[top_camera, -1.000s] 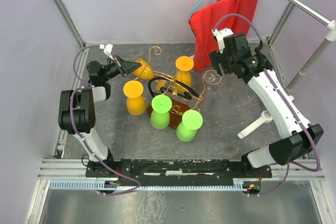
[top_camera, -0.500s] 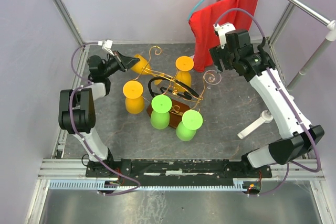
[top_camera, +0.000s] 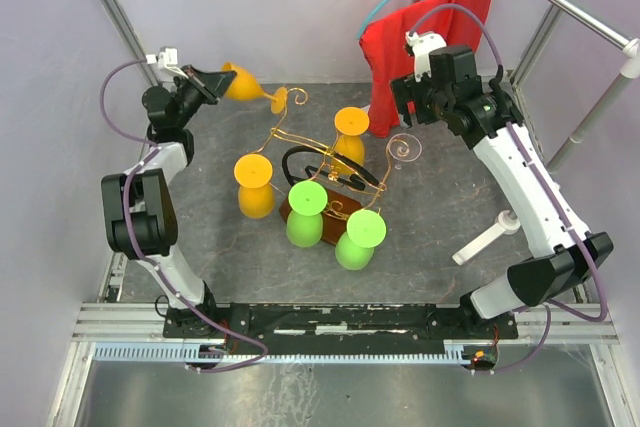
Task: Place the wine glass upside down on the wine glass rack
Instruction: Pick up the wine glass at the center of the board, then hold the wine glass upside down at the center of the board, then reset both arms
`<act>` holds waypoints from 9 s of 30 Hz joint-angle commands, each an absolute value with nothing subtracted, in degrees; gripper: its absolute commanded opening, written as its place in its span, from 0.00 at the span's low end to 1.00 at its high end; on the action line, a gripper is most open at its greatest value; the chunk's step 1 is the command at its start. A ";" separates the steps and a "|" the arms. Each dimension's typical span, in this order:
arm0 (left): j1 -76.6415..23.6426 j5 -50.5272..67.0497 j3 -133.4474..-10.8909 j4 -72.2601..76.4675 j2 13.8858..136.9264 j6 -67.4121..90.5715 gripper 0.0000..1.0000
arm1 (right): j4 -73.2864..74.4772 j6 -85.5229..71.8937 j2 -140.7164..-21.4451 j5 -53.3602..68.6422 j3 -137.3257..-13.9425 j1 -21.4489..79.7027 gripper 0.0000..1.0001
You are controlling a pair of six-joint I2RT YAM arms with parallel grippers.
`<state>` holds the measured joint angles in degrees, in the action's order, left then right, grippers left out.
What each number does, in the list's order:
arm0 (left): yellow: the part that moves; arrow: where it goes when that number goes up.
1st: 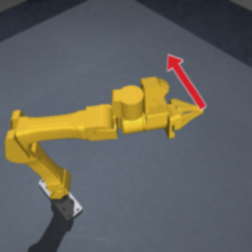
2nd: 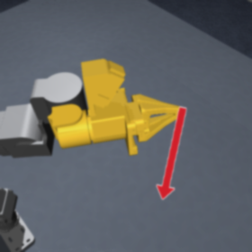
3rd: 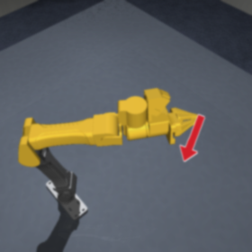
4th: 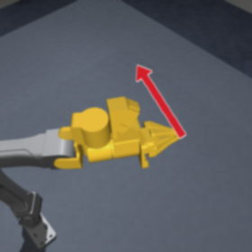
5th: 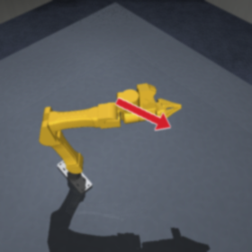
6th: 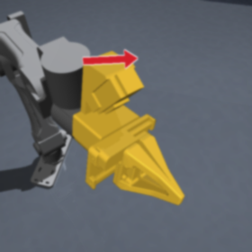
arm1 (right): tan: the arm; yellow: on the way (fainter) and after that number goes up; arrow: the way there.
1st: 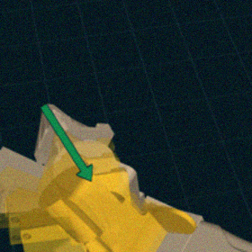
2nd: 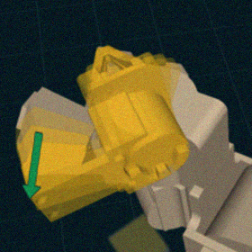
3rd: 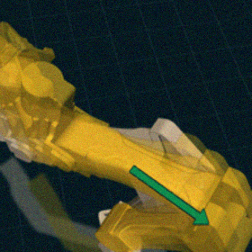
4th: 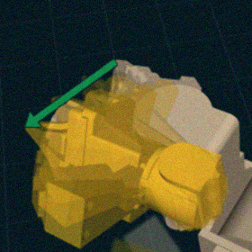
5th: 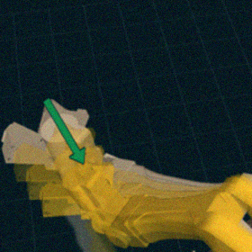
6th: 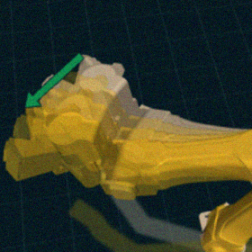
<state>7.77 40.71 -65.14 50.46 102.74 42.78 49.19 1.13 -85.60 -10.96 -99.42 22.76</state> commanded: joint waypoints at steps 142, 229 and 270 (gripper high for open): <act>-12.08 -14.94 -71.42 0.34 64.42 7.78 0.99 | 1.46 61.79 -84.43 -9.74 -85.05 44.36 0.01; -11.96 -25.70 -83.40 -7.84 76.89 13.76 0.99 | 11.04 50.36 -94.19 -15.92 -94.61 50.61 0.36; -12.05 -33.22 -75.64 -16.17 71.52 25.87 0.99 | 28.99 17.31 -57.29 -28.72 -78.31 50.62 1.00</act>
